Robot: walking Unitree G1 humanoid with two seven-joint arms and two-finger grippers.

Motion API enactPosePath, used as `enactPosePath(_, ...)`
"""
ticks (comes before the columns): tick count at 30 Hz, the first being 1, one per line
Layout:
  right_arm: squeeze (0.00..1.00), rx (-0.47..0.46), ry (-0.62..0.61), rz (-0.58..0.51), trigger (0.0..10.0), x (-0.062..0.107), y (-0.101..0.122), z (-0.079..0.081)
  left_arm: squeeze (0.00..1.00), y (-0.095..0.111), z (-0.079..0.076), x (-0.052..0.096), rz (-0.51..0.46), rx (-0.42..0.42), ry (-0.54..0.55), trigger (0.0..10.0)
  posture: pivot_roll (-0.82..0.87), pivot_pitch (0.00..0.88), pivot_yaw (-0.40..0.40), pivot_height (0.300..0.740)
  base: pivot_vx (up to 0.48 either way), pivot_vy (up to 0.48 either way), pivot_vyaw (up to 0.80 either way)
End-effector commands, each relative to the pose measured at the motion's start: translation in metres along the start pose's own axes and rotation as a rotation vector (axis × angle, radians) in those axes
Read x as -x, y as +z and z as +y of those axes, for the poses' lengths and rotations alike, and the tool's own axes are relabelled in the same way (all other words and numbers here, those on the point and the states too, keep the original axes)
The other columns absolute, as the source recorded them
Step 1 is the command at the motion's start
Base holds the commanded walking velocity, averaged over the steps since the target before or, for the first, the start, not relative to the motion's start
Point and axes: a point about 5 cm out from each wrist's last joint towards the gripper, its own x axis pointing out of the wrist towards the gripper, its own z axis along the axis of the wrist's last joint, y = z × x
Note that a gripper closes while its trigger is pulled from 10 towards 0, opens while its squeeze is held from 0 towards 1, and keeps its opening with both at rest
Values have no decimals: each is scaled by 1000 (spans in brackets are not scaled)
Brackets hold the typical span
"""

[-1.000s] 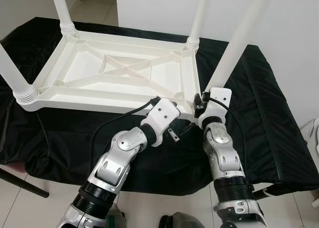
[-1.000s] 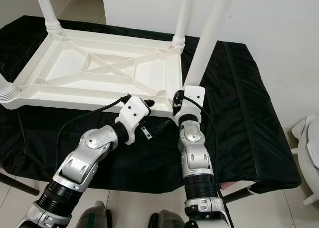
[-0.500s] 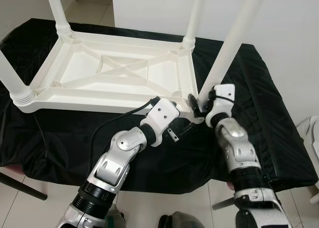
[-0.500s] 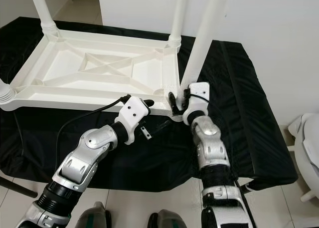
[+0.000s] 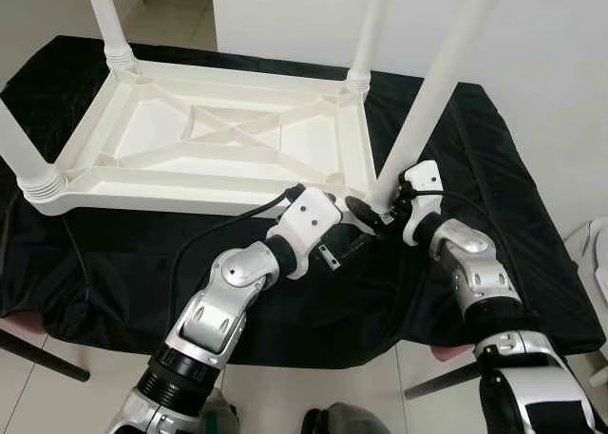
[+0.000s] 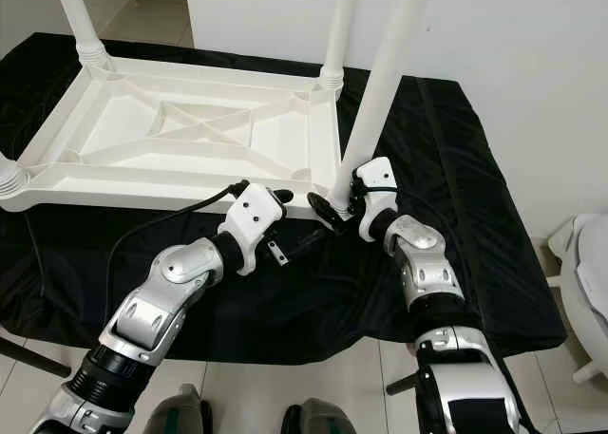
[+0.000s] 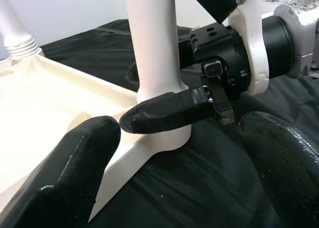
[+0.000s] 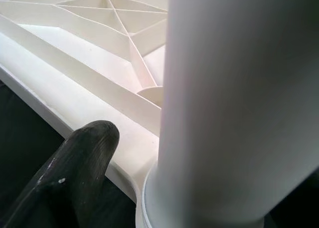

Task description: Building children table

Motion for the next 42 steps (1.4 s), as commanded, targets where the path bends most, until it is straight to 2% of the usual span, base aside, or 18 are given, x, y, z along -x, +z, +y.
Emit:
enactPosePath(1,0,20,59,-10,7961,-7,3,5,0,0,1,-1,2,-11,9,10000,13,0,-71,740,0,0,0)
enactPosePath(4,0,20,59,-10,7961,-7,3,5,0,0,1,-1,2,-11,9,10000,13,0,-71,740,0,0,0)
enactPosePath(5,0,22,65,-15,5020,-8,4,4,0,0,2,0,3,-11,12,10000,17,0,-69,740,0,0,0)
enactPosePath(6,0,22,65,-15,5020,-8,4,4,0,0,2,0,3,-11,12,10000,17,0,-69,740,0,0,0)
enactPosePath(7,0,28,68,-18,2549,-9,5,1,0,1,2,0,3,-12,15,10000,17,0,-68,740,0,0,0)
enactPosePath(8,0,32,70,-21,1059,-9,6,0,0,1,3,0,3,-13,16,10000,17,0,-65,740,0,0,0)
enactPosePath(10,0,38,71,-22,863,-9,7,-1,0,1,3,0,4,-13,18,10000,17,0,-65,740,0,0,0)
enactPosePath(11,0,44,75,-23,0,-8,7,-2,0,1,4,0,3,-13,18,10000,13,0,-62,740,0,0,0)
enactPosePath(25,0,32,69,-26,0,0,-2,-3,0,2,4,0,1,-7,18,10000,-1,0,-57,740,0,0,0)
enactPosePath(26,0,22,41,-23,10000,1,-4,-4,0,2,4,0,0,-5,18,10000,-1,0,-58,740,0,0,0)
enactPosePath(30,0,2,-46,8,10000,0,-8,-4,0,2,4,-1,-1,-2,20,10000,-5,0,-63,740,0,0,0)
enactPosePath(35,0,-39,-255,45,10000,-4,-12,-3,0,2,3,-1,-4,2,22,10000,-9,0,-66,740,0,0,0)
enactPosePath(37,0,-39,-255,45,10000,-4,-12,-3,0,2,3,-1,-4,2,22,10000,-9,0,-66,740,0,0,0)
enactPosePath(38,0,-59,-297,46,10000,-5,-11,-2,0,2,3,-1,-4,3,22,10000,-12,0,-66,740,0,0,0)
enactPosePath(39,0,-90,-393,41,10000,-5,-10,-1,0,2,2,-1,-4,4,21,10000,-15,0,-66,740,0,0,0)
enactPosePath(41,0,-90,-393,41,10000,-5,-10,-1,0,2,2,-1,-4,4,21,10000,-15,0,-66,740,0,0,0)
enactPosePath(42,0,-110,-479,38,10000,-3,-9,1,0,1,1,-1,-4,5,19,10000,-17,0,-65,740,0,0,0)
